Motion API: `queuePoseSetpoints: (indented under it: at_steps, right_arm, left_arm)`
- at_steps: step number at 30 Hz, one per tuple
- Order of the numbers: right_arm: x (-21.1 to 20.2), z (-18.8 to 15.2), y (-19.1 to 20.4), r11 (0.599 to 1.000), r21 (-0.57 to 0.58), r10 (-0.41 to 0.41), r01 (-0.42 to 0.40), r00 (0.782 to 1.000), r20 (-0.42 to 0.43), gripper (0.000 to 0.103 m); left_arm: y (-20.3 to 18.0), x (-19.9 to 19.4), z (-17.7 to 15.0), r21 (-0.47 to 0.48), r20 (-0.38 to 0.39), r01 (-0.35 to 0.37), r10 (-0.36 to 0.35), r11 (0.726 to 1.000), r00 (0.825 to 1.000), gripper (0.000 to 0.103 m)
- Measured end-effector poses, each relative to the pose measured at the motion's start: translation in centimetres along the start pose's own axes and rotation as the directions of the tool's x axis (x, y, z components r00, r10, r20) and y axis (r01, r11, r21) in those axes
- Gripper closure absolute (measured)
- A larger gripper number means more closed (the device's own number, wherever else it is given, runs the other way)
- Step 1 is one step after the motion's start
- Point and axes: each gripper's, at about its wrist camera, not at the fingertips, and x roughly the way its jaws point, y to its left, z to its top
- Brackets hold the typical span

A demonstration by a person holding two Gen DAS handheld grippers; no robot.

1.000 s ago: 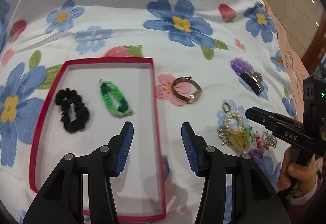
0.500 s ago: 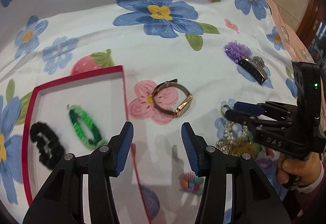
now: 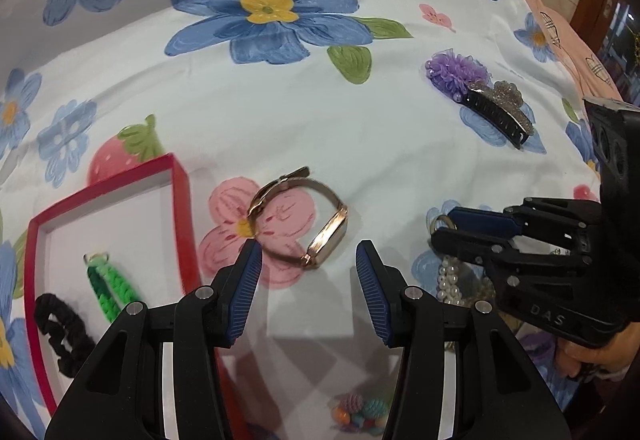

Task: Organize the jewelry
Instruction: 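Grasp the gold watch with the left tool while the right tool grasps the gold ring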

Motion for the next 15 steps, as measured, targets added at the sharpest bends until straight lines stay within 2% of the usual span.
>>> queuePoseSetpoints:
  at_steps: [8, 11, 13, 15]
  right_arm:
    - [-1.5, -0.1, -1.1, 0.998, 0.052, 0.016, -0.018, 0.999, 0.051, 0.08]
    - [-2.6, -0.1, -1.8, 0.996, 0.081, 0.013, -0.02, 0.996, 0.085, 0.08]
    - [-3.0, -0.1, -2.3, 0.995, 0.097, 0.016, -0.025, 0.995, 0.095, 0.08]
    - [-3.2, -0.1, -2.5, 0.994, 0.105, 0.016, -0.027, 0.995, 0.098, 0.08]
  left_arm:
    - [-0.9, 1.4, 0.8, 0.035, -0.015, -0.002, 0.003, 0.999, 1.0, 0.055]
    - [-1.0, 2.0, 0.7, 0.035, -0.03, -0.002, 0.004, 0.999, 1.0, 0.06]
    - [-1.1, 2.2, 0.7, 0.026, -0.036, 0.012, -0.011, 1.0, 0.999, 0.076]
    - [-1.4, 2.2, 0.6, 0.029, -0.035, 0.014, -0.013, 0.999, 0.999, 0.087]
